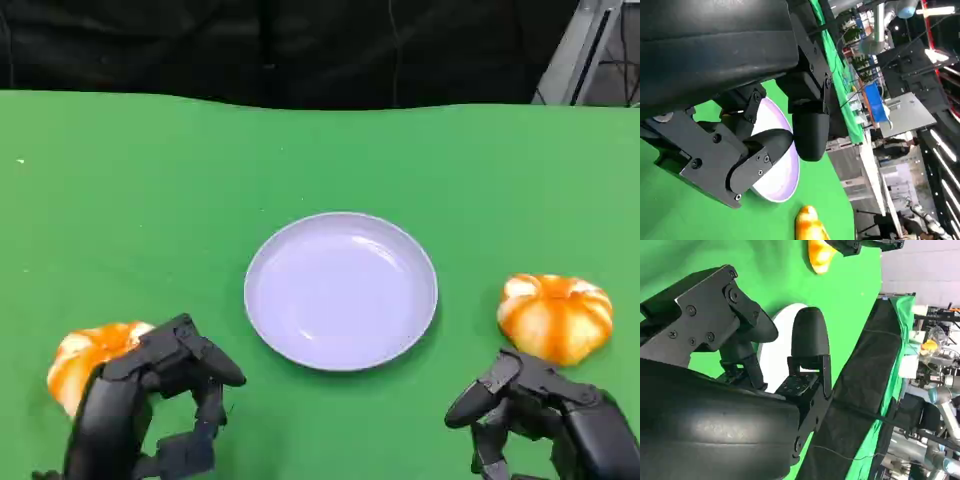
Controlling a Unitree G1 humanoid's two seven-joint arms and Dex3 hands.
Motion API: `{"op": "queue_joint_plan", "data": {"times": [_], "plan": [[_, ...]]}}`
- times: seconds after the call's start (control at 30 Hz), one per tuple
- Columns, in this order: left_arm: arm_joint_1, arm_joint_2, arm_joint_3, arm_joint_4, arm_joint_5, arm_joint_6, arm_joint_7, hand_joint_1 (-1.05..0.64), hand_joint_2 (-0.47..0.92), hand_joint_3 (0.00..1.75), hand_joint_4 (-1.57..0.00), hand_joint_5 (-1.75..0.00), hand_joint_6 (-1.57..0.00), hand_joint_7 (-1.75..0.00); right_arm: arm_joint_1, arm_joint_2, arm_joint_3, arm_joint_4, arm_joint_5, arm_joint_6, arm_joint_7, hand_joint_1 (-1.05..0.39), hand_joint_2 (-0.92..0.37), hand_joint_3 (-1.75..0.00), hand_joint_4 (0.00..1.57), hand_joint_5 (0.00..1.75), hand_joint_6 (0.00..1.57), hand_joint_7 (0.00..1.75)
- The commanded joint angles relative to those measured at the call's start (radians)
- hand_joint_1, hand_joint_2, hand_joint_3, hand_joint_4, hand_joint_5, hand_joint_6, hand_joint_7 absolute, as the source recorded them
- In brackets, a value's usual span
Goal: Grasp the bread from the table and place it into the plate.
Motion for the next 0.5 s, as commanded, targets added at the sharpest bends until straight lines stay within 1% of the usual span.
{"op": "queue_joint_plan", "data": {"times": [0.03,0.13,0.27,0.5], "plan": [[-0.001,0.009,0.01,0.001,-0.01,0.001,-0.003,-0.15,0.45,1.3,-0.81,-1.71,-0.79,-1.48,0.005,-0.002,-0.001,-0.001,0.007,-0.006,-0.005,0.02,-0.46,-1.24,0.7,1.68,0.72,1.35],[0.0,0.009,0.01,-0.004,-0.003,0.006,0.002,-0.14,0.45,1.3,-0.81,-1.71,-0.79,-1.47,0.006,0.001,0.0,-0.005,0.009,0.002,-0.006,0.03,-0.46,-1.24,0.7,1.67,0.72,1.35],[-0.006,0.011,0.013,0.011,0.011,-0.016,0.006,-0.14,0.45,1.31,-0.82,-1.71,-0.79,-1.47,0.004,-0.001,-0.001,0.001,0.009,-0.01,-0.005,0.03,-0.45,-1.25,0.7,1.67,0.72,1.35],[-0.008,0.012,0.011,0.013,-0.011,-0.013,-0.008,-0.14,0.45,1.3,-0.81,-1.71,-0.79,-1.48,0.006,0.003,0.0,-0.008,0.015,0.007,-0.005,0.02,-0.45,-1.25,0.7,1.68,0.72,1.35]]}}
